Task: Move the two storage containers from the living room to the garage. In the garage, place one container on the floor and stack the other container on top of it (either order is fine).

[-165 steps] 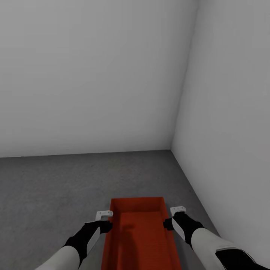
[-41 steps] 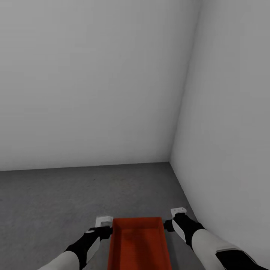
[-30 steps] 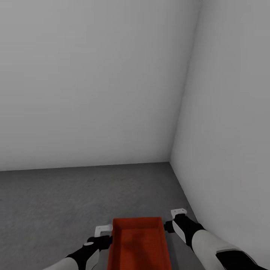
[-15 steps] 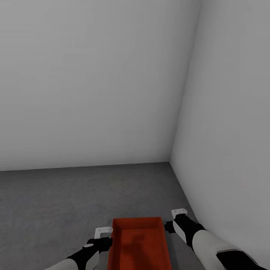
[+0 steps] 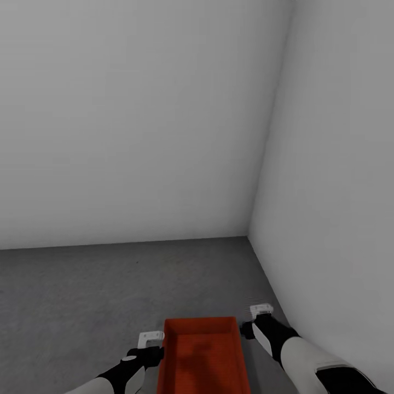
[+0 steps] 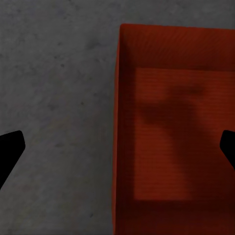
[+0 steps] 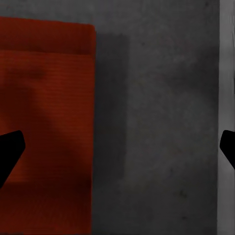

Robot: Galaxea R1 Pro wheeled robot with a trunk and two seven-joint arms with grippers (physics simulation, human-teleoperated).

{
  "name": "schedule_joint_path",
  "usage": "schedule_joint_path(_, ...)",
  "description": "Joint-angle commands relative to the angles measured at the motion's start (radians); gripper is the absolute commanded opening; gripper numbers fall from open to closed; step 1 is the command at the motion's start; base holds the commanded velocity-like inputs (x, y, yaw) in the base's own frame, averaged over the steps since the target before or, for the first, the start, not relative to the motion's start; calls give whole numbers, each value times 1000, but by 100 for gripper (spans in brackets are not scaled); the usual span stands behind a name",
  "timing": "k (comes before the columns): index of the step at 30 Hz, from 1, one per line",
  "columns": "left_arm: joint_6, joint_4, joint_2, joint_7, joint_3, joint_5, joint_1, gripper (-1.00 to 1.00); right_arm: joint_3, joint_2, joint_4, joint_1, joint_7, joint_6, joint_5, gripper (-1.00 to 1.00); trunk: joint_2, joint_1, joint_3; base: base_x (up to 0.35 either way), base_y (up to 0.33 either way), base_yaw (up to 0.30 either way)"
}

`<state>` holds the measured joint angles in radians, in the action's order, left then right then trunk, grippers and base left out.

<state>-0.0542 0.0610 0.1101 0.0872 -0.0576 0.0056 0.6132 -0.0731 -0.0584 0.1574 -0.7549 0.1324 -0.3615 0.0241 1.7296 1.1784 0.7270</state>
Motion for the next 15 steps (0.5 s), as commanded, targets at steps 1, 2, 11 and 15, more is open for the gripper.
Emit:
schedule_joint_path(1,-4,-1,0,2,-5,1,1,100,-7,0,-3,2,2,30,3,100,0,0,1,0,0,0)
schedule_joint_path(2,-4,-1,0,2,-5,1,1,100,-8,0,-11,4,2,62,3,100,0,0,1,0,0,0)
schedule_joint_path(11,-4,-1,0,2,-5,1,1,100,-7,1,-110,12,2,186,1,100,0,0,1,0,0,0)
schedule_joint_path(15,-3,-1,0,2,-5,1,1,100,-8,1,-150,12,1,194,0,100,0,0,1,0,0,0)
